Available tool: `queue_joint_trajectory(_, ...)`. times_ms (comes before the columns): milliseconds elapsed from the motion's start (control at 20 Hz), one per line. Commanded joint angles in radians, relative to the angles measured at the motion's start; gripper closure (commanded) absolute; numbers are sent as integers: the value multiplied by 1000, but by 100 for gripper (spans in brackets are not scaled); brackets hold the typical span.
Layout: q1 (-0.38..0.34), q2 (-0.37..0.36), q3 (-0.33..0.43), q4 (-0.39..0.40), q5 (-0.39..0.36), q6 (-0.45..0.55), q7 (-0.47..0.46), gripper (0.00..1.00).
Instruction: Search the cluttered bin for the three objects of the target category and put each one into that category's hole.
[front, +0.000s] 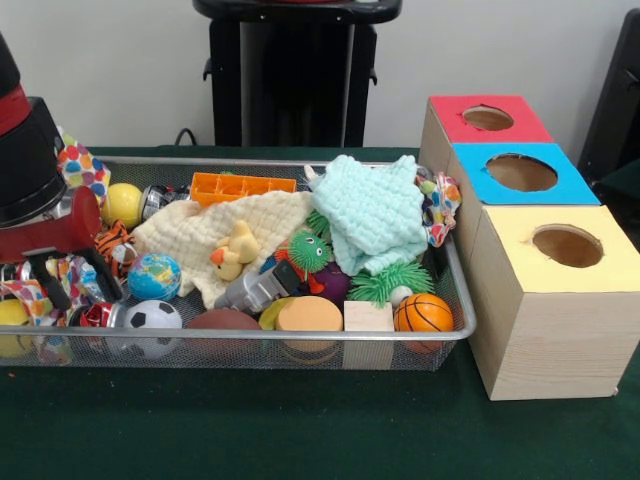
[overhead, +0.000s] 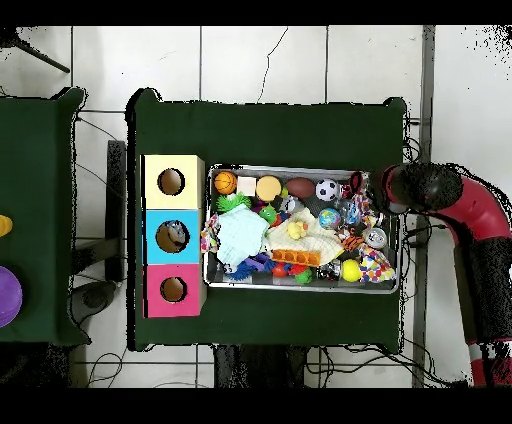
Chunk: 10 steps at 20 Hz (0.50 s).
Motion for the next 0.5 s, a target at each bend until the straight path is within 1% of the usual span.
queue_joint_trajectory(50,-4,46,-45,-16,-61,132,-323,0)
queue_joint_trajectory(500,-19,38,-49,31,-60,111,-297,0)
